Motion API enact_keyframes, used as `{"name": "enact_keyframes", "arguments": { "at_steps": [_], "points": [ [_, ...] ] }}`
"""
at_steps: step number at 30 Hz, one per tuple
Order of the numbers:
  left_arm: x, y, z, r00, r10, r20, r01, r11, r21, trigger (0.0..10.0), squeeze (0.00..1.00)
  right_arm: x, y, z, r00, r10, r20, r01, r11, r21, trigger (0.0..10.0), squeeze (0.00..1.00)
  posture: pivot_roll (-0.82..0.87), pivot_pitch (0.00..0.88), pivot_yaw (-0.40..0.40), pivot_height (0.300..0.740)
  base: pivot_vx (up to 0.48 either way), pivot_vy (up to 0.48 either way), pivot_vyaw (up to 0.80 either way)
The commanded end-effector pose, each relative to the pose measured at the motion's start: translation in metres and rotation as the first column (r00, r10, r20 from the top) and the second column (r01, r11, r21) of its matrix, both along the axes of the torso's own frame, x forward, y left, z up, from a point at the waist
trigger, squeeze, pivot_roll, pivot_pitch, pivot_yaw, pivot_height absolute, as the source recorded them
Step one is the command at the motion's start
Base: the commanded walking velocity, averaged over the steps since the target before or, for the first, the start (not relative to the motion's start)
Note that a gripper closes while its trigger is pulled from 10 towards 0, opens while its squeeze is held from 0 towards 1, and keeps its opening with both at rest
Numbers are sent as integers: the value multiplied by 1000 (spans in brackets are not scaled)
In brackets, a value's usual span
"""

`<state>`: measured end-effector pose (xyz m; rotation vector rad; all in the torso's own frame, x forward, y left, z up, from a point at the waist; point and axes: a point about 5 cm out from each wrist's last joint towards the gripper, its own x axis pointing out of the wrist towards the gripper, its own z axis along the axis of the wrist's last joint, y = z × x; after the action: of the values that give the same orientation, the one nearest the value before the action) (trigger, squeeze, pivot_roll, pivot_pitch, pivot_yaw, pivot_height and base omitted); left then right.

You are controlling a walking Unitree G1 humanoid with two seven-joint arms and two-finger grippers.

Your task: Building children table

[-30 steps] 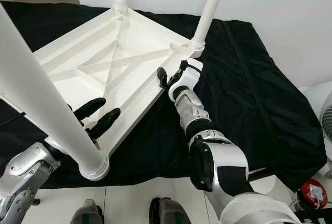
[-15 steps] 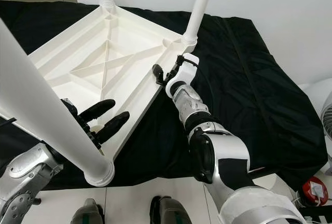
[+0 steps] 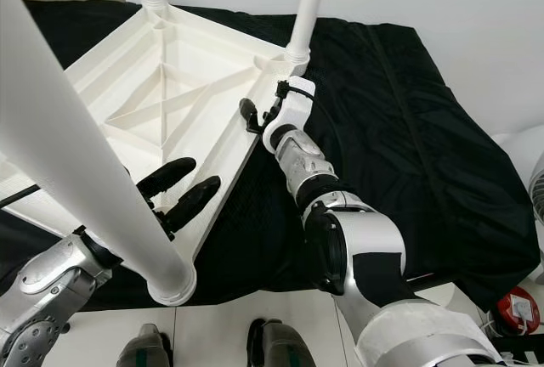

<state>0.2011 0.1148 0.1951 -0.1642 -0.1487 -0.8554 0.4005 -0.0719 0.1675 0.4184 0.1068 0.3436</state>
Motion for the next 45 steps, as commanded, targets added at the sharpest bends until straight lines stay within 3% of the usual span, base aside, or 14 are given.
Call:
{"name": "enact_keyframes", "arguments": {
  "at_steps": [1,5,8,14,24,26,27,29,30,32,33,35,41,45],
  "points": [
    [-6,-9,2,997,-72,-16,71,997,-12,10000,0,-4,21,1,996,87,-6,-87,996,2,10000,0,173,132,-65,740,0,0,0],
    [-6,-9,3,996,-81,-27,81,997,-12,10000,0,-7,33,0,989,147,-11,-147,989,6,10000,0,171,137,-61,740,0,0,0],
    [-3,-6,2,998,-53,-27,53,999,11,10000,0,-6,29,3,992,127,20,-127,992,-27,10000,0,177,139,-63,740,0,0,0],
    [10,24,-10,1000,26,-15,-23,985,172,10000,0,-1,-2,6,990,39,133,-28,996,-82,10000,0,178,146,-66,740,0,0,0],
    [28,61,-21,999,41,-18,-34,953,301,10000,0,-14,-49,-15,975,31,222,1,990,-143,10000,0,164,141,-81,740,0,0,0],
    [37,67,-25,998,48,-46,-35,965,258,10000,0,-22,-75,-26,982,-59,179,61,998,-5,10000,0,140,131,-72,740,0,0,0],
    [37,67,-25,998,48,-46,-35,965,258,10000,0,-22,-75,-26,982,-59,179,61,998,-5,10000,0,140,131,-72,740,0,0,0],
    [46,68,-27,994,49,-98,-32,984,174,10000,0,-24,-106,-31,978,-190,87,168,962,213,10000,0,122,128,-61,740,0,0,0],
    [48,66,-27,995,34,-89,-17,983,185,10000,0,-24,-113,-32,974,-216,76,193,954,229,10000,0,114,130,-59,740,0,0,0],
    [47,62,-30,996,1,-88,18,977,214,10000,0,-26,-117,-31,971,-212,113,195,970,146,10000,0,96,128,-50,740,0,0,0],
    [42,56,-34,996,-56,-76,75,960,271,10000,0,-29,-115,-30,970,-161,180,161,987,16,10000,0,94,128,-49,740,0,0,0],
    [34,52,-41,988,-129,-90,151,936,317,10000,0,-40,-101,-32,966,-29,257,59,992,-108,10000,0,93,126,-52,740,0,0,0],
    [23,51,-51,963,-242,-118,269,883,384,10000,0,-66,-90,-40,941,162,297,-82,961,-265,10000,0,97,124,-62,740,0,0,0],
    [19,57,-53,945,-293,-146,328,854,404,10000,0,-78,-94,-40,935,208,288,-121,948,-293,10000,0,99,129,-67,740,0,0,0]
  ]
}}
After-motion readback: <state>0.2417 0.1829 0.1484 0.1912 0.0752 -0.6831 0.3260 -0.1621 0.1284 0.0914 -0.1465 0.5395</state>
